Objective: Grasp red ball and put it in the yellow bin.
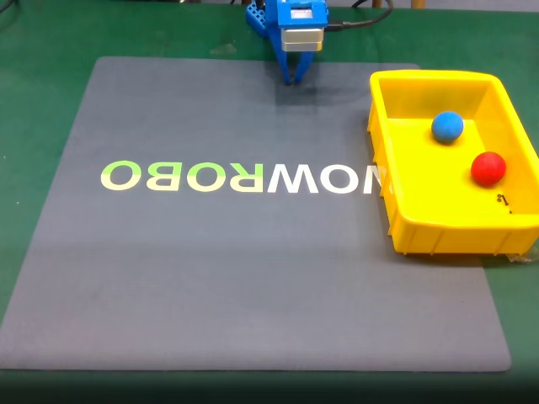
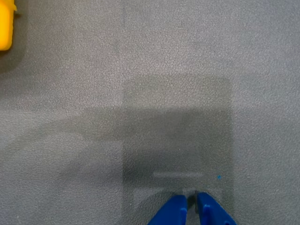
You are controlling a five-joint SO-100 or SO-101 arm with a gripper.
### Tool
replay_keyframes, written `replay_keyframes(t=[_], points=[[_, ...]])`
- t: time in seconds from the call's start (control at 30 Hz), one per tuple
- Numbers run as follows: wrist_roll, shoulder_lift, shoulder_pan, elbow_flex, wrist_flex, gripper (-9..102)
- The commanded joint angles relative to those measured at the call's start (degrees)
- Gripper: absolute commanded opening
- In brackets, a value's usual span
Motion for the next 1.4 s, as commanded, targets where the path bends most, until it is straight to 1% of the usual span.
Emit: replay_keyframes(t=[0.0,0.2,1.37], points=[[-0.4,1.0,0.4,1.8,0.9,0],[-0.6,1.4,1.8,1.8,1.9,0],[-0.7,1.4,1.9,1.8,2.1,0]])
